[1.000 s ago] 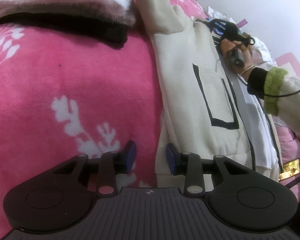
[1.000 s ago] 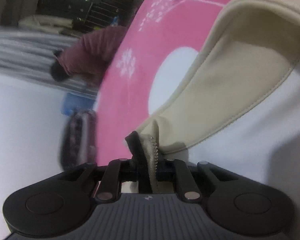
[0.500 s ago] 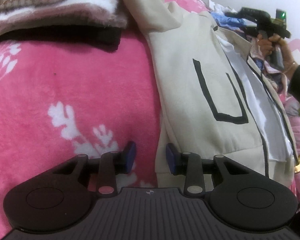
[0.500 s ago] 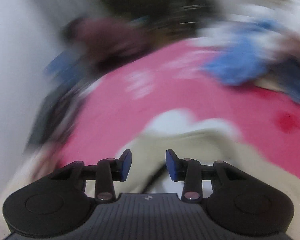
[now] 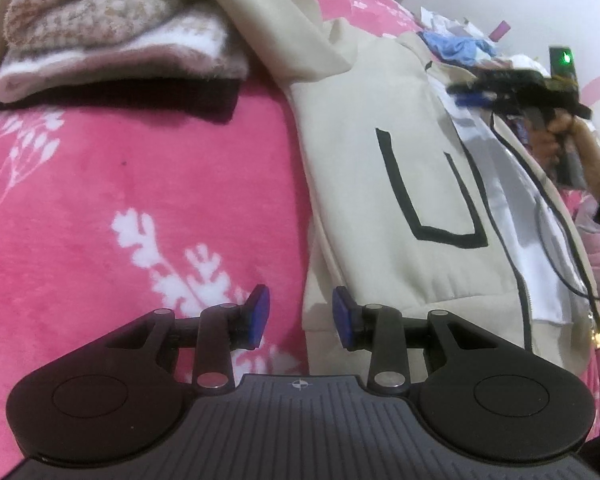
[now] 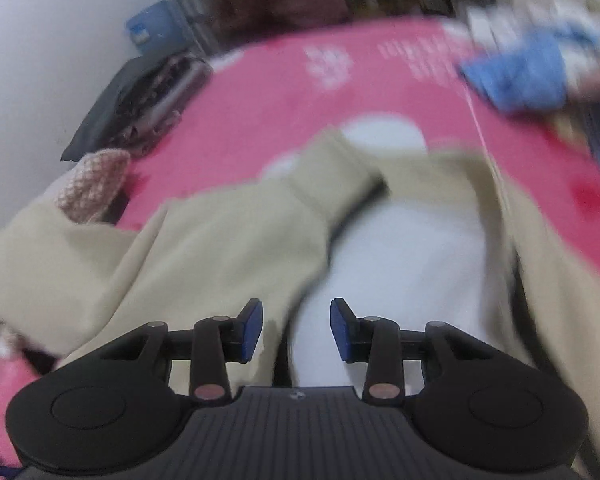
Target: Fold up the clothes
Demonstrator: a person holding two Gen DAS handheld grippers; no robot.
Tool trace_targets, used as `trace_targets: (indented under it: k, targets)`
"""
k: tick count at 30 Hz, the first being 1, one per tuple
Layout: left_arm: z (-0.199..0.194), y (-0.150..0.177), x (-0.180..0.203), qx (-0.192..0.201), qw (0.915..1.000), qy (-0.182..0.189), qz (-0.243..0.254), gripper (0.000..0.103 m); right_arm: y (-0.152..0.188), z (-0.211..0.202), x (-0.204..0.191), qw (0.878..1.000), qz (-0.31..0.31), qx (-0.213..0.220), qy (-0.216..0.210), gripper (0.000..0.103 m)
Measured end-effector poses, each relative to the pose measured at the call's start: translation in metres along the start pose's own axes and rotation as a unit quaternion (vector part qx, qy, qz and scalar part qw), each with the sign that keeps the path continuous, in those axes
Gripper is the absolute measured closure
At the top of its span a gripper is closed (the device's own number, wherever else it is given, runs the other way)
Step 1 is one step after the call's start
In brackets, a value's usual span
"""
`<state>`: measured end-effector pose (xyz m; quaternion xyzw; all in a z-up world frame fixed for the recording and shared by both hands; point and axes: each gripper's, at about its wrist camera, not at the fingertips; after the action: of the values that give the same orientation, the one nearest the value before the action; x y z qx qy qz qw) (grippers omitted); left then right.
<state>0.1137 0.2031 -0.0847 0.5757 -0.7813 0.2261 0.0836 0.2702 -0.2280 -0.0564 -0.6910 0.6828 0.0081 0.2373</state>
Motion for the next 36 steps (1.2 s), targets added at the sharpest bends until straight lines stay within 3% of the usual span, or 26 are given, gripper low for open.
trace_targets:
  k: [2,4,5,6,7,13,20,26,27,32,36]
  targets:
    - [0.003,0.0,0.002,-0.002,1.0,-0.002,0.004,0.069,0.015,0.007,0.005,1.0,0.005,-0.022,0.004,0.063]
    - [0.005,0.002,-0.001,-0.003,1.0,-0.004,0.004,0.069,0.029,0.014,0.003,1.0,-0.002,-0.016,0.009,0.066]
    - [0.005,0.002,-0.004,-0.005,1.0,-0.003,0.0,0.069,0.033,0.014,0.001,1.0,-0.003,-0.014,0.008,0.069]
    - [0.005,0.003,-0.006,-0.005,1.0,0.0,-0.005,0.069,0.034,0.013,-0.002,1.0,-0.002,-0.015,0.006,0.082]
    - [0.004,0.004,-0.007,-0.005,0.9999,0.003,-0.009,0.069,0.035,0.013,-0.004,1.0,-0.001,-0.016,0.003,0.086]
    - [0.005,0.007,-0.008,0.002,1.0,0.006,-0.003,0.069,0.041,0.006,-0.009,0.998,-0.02,-0.06,0.004,0.085]
    - [0.005,0.009,-0.013,0.003,0.9998,0.017,-0.005,0.069,0.042,0.003,-0.017,0.997,-0.009,-0.072,-0.004,0.083]
    - [0.006,0.01,-0.014,0.005,0.9998,0.017,-0.005,0.069,0.057,0.012,-0.052,0.992,-0.086,-0.051,0.077,0.087]
    - [0.006,0.01,-0.013,0.006,0.9998,0.017,-0.004,0.069,0.062,0.01,-0.061,0.989,-0.11,-0.042,0.091,0.096]
    - [0.005,0.01,-0.017,0.007,0.9998,0.02,-0.004,0.069,0.08,-0.018,-0.091,0.97,-0.161,0.011,0.182,0.097]
    - [0.005,0.008,-0.018,0.003,0.9998,0.019,-0.003,0.069,0.097,-0.003,-0.092,0.955,-0.175,-0.011,0.238,0.096]
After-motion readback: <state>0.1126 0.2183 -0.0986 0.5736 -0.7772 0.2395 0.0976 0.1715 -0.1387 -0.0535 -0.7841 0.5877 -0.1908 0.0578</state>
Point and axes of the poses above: each gripper's, at about its wrist camera, not at the fingertips, and z roughly the way its jaws point, x to its right, y to its underside, and after that the axes turned 12 degrees about -x, right-handed
